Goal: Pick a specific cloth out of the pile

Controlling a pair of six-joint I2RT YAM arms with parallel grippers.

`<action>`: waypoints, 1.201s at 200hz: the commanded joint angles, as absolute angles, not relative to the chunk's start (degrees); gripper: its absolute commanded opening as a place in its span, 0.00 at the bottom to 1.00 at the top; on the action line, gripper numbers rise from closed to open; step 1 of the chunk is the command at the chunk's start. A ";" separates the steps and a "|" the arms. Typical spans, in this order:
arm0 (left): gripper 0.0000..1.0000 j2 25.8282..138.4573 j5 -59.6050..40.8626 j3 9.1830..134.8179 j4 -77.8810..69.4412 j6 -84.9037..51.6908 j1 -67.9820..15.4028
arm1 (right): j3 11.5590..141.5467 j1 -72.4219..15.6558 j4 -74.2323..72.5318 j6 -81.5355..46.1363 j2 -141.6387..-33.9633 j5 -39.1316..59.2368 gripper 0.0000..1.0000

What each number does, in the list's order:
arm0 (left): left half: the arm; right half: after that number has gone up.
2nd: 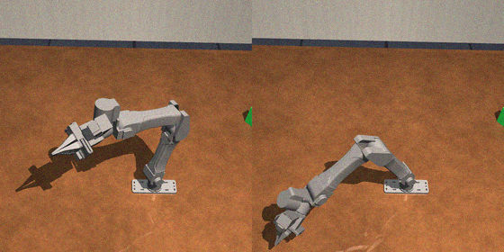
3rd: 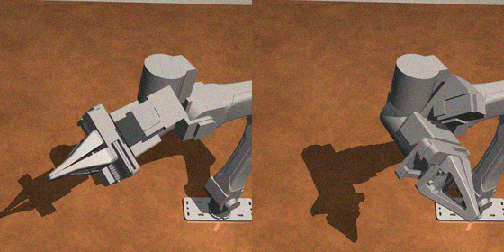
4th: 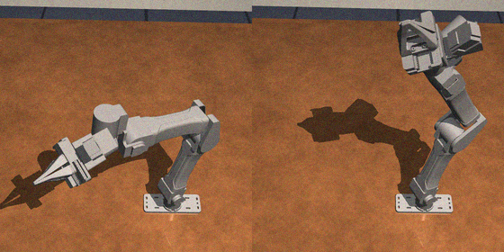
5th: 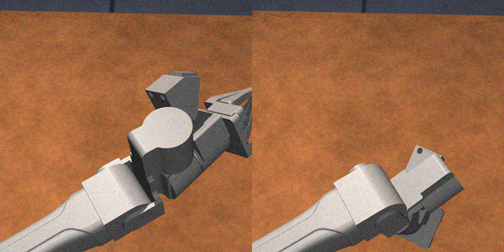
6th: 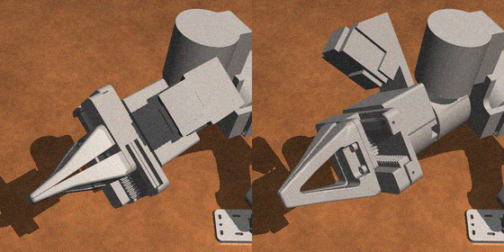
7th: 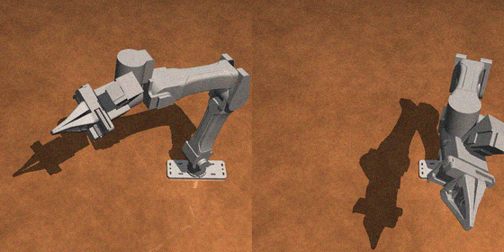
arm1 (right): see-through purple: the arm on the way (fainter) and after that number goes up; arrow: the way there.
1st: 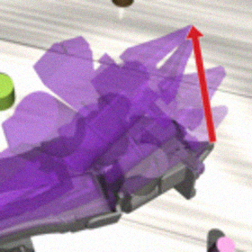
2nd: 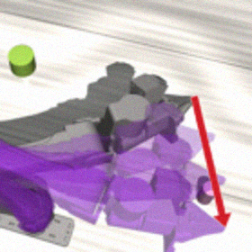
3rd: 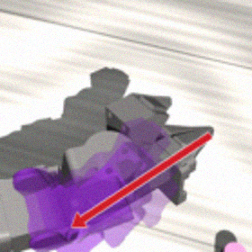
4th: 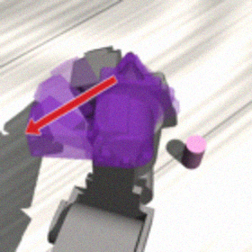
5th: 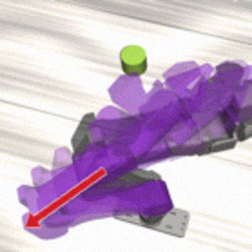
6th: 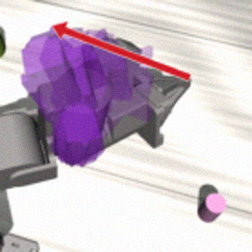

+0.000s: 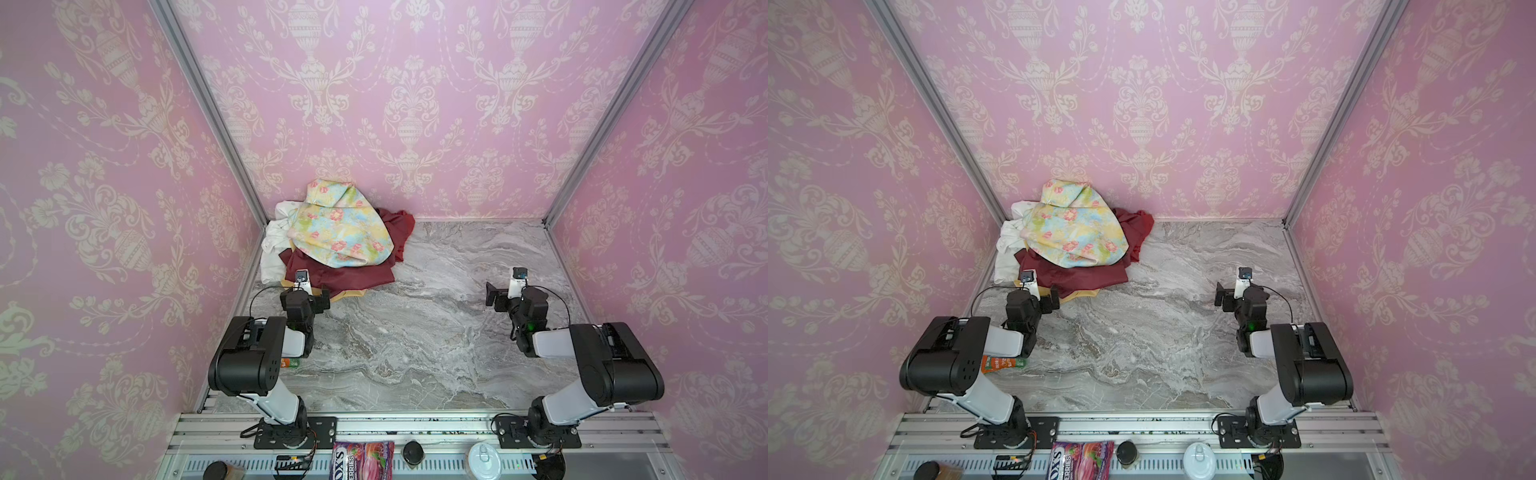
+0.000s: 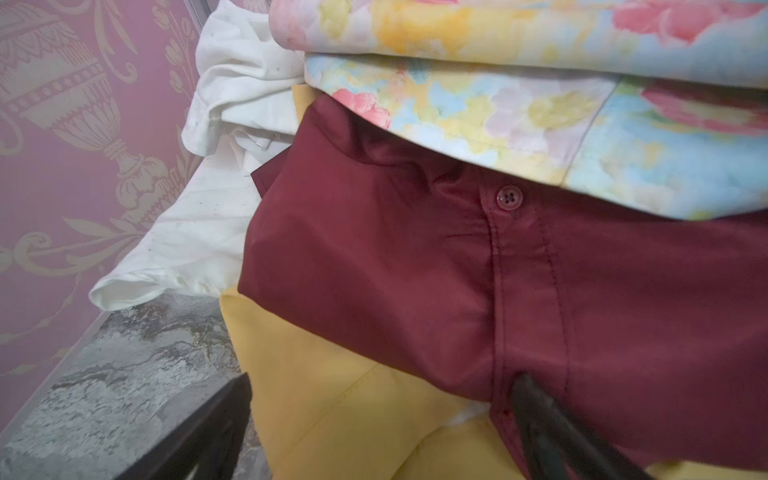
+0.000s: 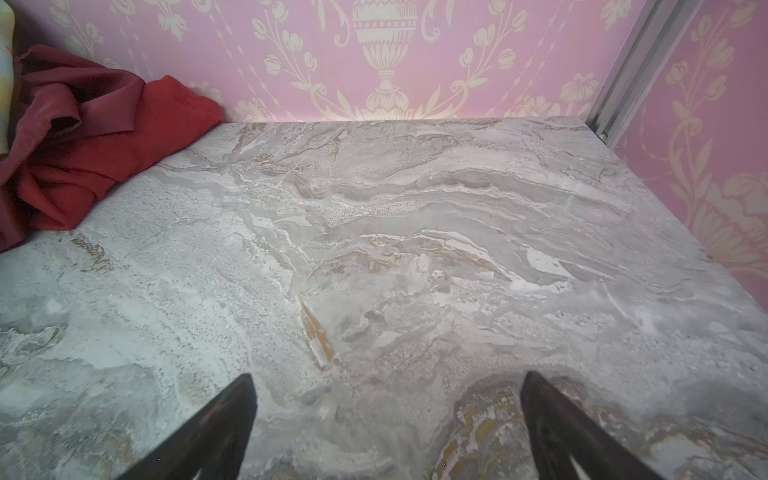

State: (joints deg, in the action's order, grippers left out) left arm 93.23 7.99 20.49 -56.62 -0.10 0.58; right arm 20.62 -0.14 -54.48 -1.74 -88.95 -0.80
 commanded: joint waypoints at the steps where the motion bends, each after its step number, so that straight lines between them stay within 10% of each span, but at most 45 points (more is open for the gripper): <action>1: 0.99 93.69 6.93 20.50 -57.83 -1.08 0.88 | 20.56 -0.53 -54.93 -2.64 -88.68 -0.52 1.00; 240: 0.99 93.56 11.59 20.04 -58.27 -2.65 0.88 | 19.74 -0.98 -56.34 -3.87 -88.67 -5.50 1.00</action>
State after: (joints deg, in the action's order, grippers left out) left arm 93.23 9.63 20.40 -57.49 -1.34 0.58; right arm 20.01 -0.51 -55.35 -3.05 -88.95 -4.49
